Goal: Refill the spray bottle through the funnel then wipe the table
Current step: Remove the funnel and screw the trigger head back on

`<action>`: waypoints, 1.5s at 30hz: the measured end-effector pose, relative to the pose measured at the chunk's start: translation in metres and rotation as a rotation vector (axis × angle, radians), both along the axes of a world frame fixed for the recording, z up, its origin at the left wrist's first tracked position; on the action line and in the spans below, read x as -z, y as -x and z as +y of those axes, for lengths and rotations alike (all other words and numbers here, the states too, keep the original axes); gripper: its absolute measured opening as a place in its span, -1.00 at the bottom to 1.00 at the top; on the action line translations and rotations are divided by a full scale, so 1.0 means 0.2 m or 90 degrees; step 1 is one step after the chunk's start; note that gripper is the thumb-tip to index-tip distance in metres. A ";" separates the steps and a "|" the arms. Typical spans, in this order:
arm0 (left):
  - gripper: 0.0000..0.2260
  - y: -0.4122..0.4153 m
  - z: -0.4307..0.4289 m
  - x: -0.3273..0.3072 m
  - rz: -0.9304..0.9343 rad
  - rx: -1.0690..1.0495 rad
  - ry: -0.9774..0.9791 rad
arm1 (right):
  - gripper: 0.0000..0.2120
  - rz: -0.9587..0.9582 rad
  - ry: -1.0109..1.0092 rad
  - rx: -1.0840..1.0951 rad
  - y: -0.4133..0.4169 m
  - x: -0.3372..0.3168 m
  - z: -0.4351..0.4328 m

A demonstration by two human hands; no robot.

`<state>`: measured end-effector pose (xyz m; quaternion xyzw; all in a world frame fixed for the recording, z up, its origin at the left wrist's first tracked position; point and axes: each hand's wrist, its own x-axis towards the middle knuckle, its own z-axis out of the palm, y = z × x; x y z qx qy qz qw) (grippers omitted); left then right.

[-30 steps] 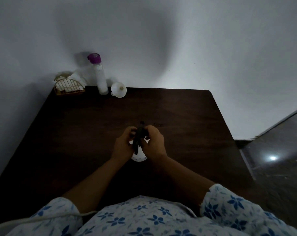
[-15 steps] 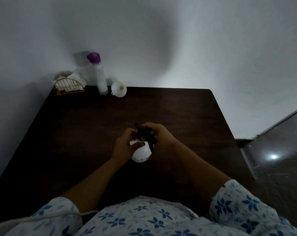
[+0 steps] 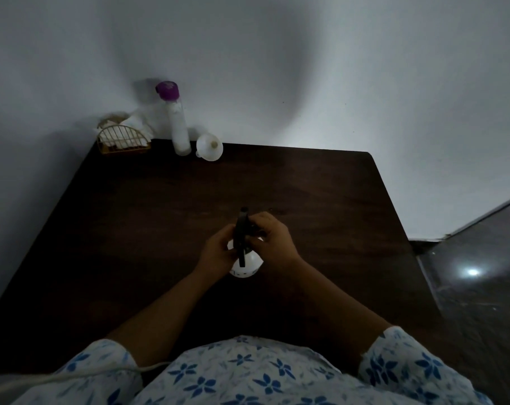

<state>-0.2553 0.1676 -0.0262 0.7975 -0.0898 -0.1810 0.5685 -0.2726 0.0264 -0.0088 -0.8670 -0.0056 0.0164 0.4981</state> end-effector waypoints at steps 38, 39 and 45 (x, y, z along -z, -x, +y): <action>-0.72 -0.02 0.02 -0.01 -0.042 0.018 -0.001 | -0.71 -0.035 0.049 0.190 -0.01 0.06 0.13; -0.72 -0.02 0.02 -0.01 -0.036 0.018 -0.001 | -0.68 -0.033 0.062 0.185 -0.02 0.07 0.14; -0.75 -0.03 0.03 -0.01 -0.003 0.037 -0.010 | -0.59 0.015 0.004 0.067 0.02 0.02 0.02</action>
